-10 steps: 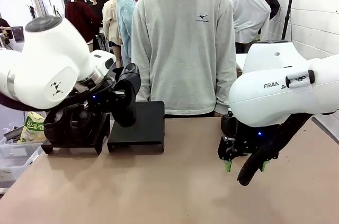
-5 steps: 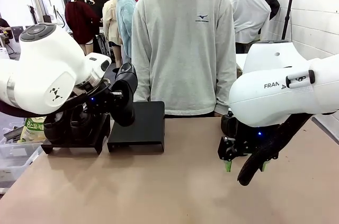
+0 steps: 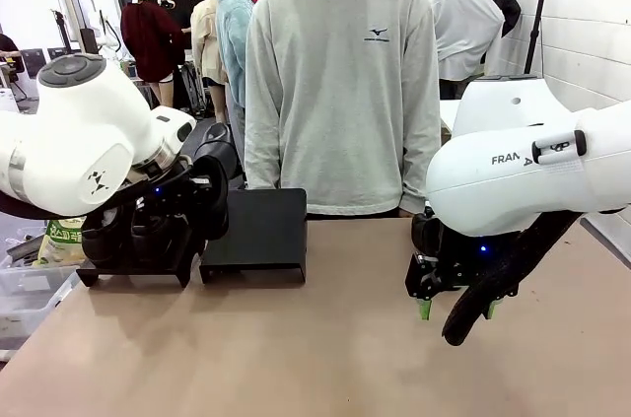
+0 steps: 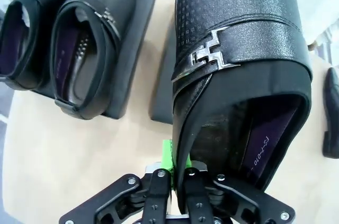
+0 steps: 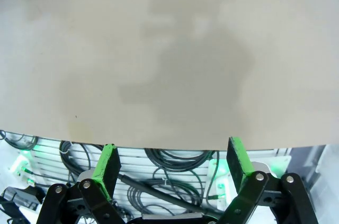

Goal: Organize the shoes by placing them on the stand.
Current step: Place the Shoe from the middle of the table onto the Shoes Stand, then pick up one Shoe and place it in the middle of the table.

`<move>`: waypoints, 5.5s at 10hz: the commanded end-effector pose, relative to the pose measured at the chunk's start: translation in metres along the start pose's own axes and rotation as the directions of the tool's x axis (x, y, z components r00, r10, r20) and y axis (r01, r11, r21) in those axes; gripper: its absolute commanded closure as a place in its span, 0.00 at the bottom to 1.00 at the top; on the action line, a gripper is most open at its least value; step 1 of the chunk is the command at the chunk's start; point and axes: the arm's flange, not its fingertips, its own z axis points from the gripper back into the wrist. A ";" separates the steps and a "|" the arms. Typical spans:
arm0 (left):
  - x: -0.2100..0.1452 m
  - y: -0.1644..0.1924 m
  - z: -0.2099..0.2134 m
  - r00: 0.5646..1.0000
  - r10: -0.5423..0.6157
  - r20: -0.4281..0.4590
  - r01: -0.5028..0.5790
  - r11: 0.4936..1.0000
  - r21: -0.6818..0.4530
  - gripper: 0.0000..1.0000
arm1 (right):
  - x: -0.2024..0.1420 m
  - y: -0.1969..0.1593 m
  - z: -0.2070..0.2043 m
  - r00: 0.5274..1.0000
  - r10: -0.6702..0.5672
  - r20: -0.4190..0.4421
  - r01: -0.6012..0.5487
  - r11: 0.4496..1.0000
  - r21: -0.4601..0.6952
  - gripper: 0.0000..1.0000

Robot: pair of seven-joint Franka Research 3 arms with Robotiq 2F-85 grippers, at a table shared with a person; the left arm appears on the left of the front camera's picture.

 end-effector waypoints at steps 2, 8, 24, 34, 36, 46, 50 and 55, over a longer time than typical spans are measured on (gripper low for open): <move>0.013 -0.012 -0.032 0.996 -0.015 -0.085 0.022 0.996 0.081 1.00 | 0.000 0.000 0.001 1.000 0.004 -0.007 -0.004 1.000 0.010 0.00; 0.023 -0.021 -0.079 0.994 -0.058 -0.097 0.062 0.997 0.041 1.00 | 0.000 0.000 0.001 1.000 0.004 -0.007 -0.004 1.000 0.010 0.00; 0.038 -0.026 -0.106 0.993 -0.088 -0.085 0.093 0.994 0.061 1.00 | 0.000 0.000 0.001 1.000 0.004 -0.007 -0.004 1.000 0.010 0.00; 0.035 -0.025 -0.116 0.990 -0.089 -0.113 0.097 0.993 0.068 0.45 | 0.000 0.000 0.001 1.000 0.004 -0.007 -0.004 1.000 0.010 0.00; 0.034 -0.025 -0.113 0.989 -0.081 -0.120 0.091 0.993 0.080 0.06 | 0.000 0.000 0.001 1.000 0.004 -0.007 -0.004 1.000 0.010 0.00; 0.044 -0.022 -0.090 0.993 -0.070 -0.100 0.075 0.996 0.054 0.00 | 0.000 0.000 0.001 1.000 0.004 -0.007 -0.004 1.000 0.010 0.00; 0.044 -0.022 -0.090 0.993 -0.070 -0.100 0.075 0.996 0.054 0.00 | 0.000 0.000 0.001 1.000 0.004 -0.007 -0.004 1.000 0.010 0.00; 0.022 -0.040 -0.019 0.981 -0.133 0.141 0.132 0.991 0.018 0.00 | 0.000 0.000 0.001 1.000 0.004 -0.007 -0.004 1.000 0.010 0.00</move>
